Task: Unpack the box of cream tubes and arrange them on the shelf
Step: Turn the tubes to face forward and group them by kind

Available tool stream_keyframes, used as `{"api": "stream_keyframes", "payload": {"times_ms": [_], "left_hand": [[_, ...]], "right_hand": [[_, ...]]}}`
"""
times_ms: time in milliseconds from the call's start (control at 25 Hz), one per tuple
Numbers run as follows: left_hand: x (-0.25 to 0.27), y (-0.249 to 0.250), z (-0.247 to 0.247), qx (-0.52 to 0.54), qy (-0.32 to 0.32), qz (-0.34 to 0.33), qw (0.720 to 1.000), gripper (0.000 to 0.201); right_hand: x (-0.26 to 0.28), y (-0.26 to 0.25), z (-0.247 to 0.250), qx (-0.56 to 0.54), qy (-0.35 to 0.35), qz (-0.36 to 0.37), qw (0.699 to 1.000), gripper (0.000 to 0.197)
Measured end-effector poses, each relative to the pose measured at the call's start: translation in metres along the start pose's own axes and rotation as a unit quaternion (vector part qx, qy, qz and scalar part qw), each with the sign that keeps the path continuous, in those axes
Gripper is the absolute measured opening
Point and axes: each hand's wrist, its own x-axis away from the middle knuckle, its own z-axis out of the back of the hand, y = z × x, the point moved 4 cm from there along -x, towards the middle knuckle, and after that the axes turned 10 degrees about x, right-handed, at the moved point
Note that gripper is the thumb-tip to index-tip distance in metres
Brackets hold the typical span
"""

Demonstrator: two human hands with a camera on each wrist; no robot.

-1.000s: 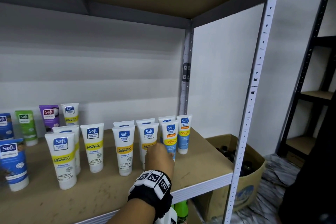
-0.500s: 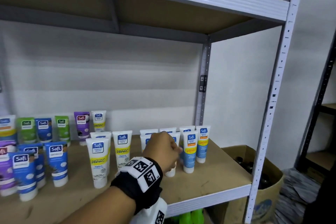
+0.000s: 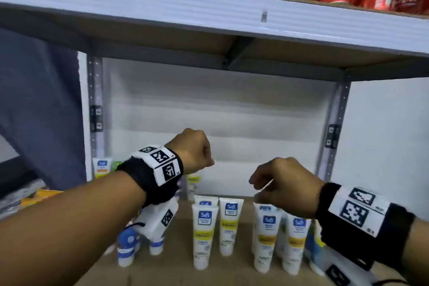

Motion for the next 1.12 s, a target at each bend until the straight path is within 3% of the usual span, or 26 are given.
{"api": "stream_keyframes", "payload": {"times_ms": [240, 400, 560, 760, 920, 1120], "left_hand": [[-0.068, -0.08, 0.041, -0.146, -0.046, -0.007, 0.988, 0.014], [-0.122, -0.119, 0.031, -0.203, -0.092, -0.008, 0.975, 0.013], [-0.16, -0.154, -0.005, -0.235, -0.171, -0.027, 0.957, 0.029], [-0.168, -0.194, -0.053, -0.298, -0.271, -0.095, 0.911, 0.034], [-0.163, -0.199, -0.06, -0.269, -0.254, -0.084, 0.925, 0.017], [-0.159, -0.188, -0.052, -0.265, -0.24, -0.09, 0.929, 0.019]], "right_hand": [[-0.156, -0.03, 0.014, 0.06, 0.003, 0.032, 0.998, 0.034], [-0.247, -0.04, -0.014, 0.118, -0.026, 0.068, 0.99, 0.036], [-0.317, -0.051, -0.063, 0.151, -0.087, 0.105, 0.979, 0.039], [-0.353, -0.057, -0.118, 0.144, -0.154, 0.141, 0.967, 0.037], [-0.359, -0.063, -0.129, 0.108, -0.183, 0.16, 0.964, 0.033], [-0.351, -0.061, -0.117, 0.084, -0.177, 0.149, 0.969, 0.03]]}}
